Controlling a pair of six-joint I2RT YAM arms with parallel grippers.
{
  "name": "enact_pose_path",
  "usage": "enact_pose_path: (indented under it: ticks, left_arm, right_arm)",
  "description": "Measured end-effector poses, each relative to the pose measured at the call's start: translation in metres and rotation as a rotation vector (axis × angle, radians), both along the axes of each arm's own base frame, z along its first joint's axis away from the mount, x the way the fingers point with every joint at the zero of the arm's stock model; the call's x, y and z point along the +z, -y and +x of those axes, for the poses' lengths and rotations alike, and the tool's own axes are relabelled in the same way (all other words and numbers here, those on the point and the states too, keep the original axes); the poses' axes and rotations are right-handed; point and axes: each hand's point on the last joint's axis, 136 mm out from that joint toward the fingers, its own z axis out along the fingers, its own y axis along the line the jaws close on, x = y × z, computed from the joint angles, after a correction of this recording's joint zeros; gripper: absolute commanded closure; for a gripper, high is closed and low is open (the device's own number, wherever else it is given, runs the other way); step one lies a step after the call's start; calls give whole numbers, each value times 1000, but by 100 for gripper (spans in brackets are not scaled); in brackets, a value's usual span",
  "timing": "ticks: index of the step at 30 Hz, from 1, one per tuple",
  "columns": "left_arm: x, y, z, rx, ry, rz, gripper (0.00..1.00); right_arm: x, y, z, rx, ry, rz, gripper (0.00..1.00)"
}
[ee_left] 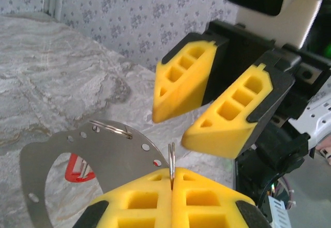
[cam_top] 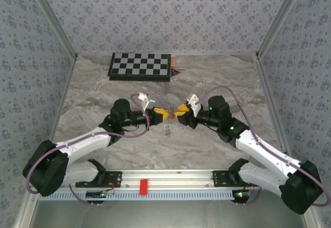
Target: Put the keys on the keyring
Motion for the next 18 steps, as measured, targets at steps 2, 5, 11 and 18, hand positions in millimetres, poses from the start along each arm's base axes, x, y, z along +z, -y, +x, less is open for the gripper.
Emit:
enact_pose_path:
  ticks: [2, 5, 11, 18]
  left_arm:
    - [5, 3, -2, -5, 5, -17, 100]
    - [9, 6, -6, -11, 8, -31, 100]
    - [10, 8, -8, -9, -1, -39, 100]
    - [11, 8, -5, 8, -11, -43, 100]
  right_arm:
    - [0, -1, 1, -3, 0, 17, 71]
    - [4, -4, 3, -4, 4, 46, 74]
    - [7, -13, 5, 17, -5, 84, 78]
    - [7, -13, 7, 7, -15, 97, 78]
